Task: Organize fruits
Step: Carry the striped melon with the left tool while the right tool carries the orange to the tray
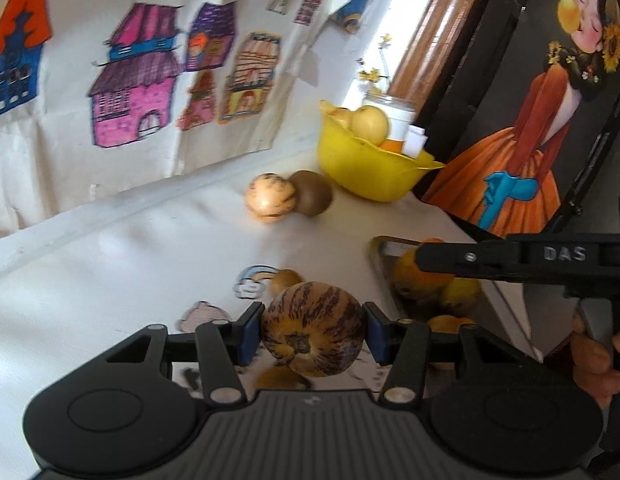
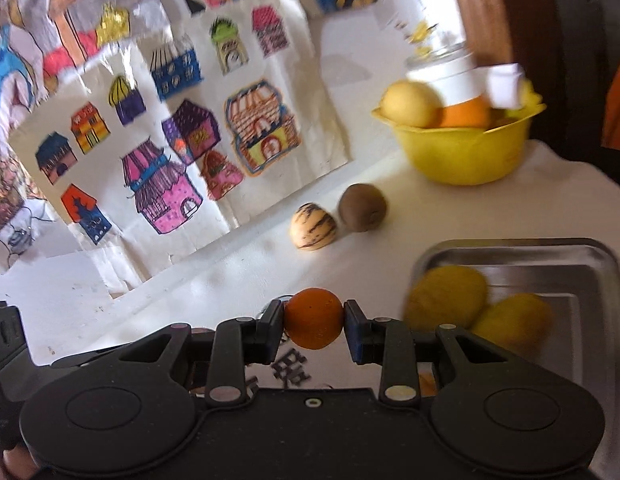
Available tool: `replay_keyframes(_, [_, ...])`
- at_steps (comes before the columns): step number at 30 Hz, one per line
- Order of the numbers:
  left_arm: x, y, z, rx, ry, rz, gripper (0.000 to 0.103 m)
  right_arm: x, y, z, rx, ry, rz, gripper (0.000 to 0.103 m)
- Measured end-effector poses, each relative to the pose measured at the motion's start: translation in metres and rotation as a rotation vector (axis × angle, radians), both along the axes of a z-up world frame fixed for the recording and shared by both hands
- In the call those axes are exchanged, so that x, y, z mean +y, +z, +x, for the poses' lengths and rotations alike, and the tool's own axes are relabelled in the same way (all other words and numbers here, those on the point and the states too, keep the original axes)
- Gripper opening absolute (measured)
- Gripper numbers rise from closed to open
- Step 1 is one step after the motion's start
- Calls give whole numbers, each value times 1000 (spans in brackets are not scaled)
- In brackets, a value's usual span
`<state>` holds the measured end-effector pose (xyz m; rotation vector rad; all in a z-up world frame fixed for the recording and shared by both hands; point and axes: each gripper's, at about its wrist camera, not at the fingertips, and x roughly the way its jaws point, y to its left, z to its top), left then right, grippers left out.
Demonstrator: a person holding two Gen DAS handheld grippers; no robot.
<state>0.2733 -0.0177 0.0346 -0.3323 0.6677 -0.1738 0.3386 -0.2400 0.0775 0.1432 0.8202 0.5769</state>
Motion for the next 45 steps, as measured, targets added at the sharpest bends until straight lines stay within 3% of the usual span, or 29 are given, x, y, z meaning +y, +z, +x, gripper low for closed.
replay_keyframes(7, [-39,5,-8,-17,-43,-25,56,-54,10,-28,-28,-71,-12,34])
replay_keyframes(17, [-102,-3,-20,-20,-121,-14,56,-107,-7,-36,-4,-145,1,34])
replay_keyframes(31, [-148,-23,-27,1,-181,70,56,-129,-57,-35,44,-136,-13,34])
replay_keyframes(45, [-153,-34,-28,14,-184,115,56,-124,-74,-35,33,-121,-63,34])
